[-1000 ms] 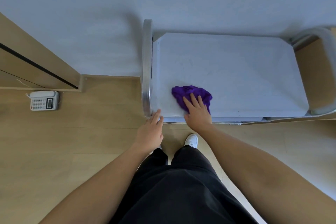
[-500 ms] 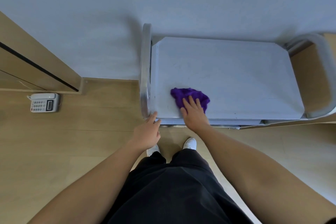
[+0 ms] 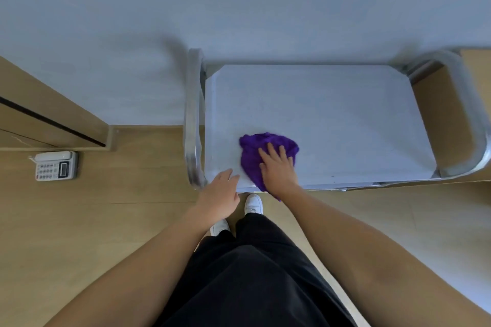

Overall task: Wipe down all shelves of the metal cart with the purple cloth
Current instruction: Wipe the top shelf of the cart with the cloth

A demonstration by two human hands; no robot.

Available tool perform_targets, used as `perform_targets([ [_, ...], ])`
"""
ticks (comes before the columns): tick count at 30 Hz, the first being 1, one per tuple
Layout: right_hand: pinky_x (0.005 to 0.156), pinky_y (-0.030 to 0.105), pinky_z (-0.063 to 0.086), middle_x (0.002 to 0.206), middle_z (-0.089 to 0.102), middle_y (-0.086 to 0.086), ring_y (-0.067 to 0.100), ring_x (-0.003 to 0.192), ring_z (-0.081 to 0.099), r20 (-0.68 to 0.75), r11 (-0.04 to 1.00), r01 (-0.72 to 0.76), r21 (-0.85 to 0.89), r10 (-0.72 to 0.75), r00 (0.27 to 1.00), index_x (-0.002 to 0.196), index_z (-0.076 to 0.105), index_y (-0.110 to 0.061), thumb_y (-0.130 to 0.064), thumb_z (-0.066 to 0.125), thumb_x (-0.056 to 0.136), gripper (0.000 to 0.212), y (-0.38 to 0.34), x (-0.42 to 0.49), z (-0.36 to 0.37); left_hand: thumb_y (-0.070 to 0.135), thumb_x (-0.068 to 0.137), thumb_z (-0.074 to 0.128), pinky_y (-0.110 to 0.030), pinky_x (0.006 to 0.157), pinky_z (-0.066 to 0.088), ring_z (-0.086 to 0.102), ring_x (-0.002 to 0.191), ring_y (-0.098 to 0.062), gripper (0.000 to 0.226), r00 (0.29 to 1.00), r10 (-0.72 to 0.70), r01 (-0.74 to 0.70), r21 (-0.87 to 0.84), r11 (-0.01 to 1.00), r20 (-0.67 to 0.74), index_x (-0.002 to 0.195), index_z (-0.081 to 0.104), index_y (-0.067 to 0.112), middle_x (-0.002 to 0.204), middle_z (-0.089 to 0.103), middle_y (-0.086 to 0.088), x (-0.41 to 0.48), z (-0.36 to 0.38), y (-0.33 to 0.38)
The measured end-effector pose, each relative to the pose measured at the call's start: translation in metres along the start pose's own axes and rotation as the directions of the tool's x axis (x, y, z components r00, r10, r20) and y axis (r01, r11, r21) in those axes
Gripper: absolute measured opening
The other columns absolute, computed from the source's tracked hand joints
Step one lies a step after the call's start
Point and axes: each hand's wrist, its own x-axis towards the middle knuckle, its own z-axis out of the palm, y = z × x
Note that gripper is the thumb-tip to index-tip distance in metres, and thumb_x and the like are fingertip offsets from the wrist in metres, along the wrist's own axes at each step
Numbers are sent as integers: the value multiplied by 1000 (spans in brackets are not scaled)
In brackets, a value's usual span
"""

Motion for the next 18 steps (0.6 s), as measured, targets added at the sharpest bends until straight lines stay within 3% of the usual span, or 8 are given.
perform_targets([
  [4,119,51,8,161,0,7,39,146,-5,-35,993,-118,-20,117,992,153,11,-23,-26,38,99,60,22,27,-7,20,100,41,-41,113,37,13,151,-27,56,998,-52,53,41,998,-24,153,22,11,164,11,-11,25,-8,1],
  [10,117,55,10,160,3,15,40,146,-1,-51,966,214,-148,-223,973,151,18,-23,-28,43,97,60,-2,36,11,19,102,39,-39,124,15,-3,152,-29,62,966,-234,239,35,970,-107,155,10,8,164,-4,-15,64,-14,-3],
  [12,117,54,16,160,9,14,38,147,6,-94,961,232,-152,-248,964,151,22,-23,-35,41,97,58,7,46,8,18,100,44,-41,123,16,2,152,-30,62,957,-245,254,34,967,-156,154,17,7,164,1,-18,75,-11,-5],
  [15,116,54,20,160,10,11,33,147,10,-150,958,212,-191,-242,959,151,20,-28,-47,36,97,59,29,67,0,13,89,61,-47,116,32,27,147,-35,57,941,-214,226,14,974,-263,143,43,2,157,28,-22,88,-1,-10],
  [18,116,59,14,161,7,8,30,148,5,-187,976,115,-183,-149,971,152,14,-33,-52,31,95,62,37,83,-7,16,90,51,-48,118,29,26,147,-33,56,917,-217,224,-18,974,-336,143,43,3,158,30,-20,92,13,-8],
])
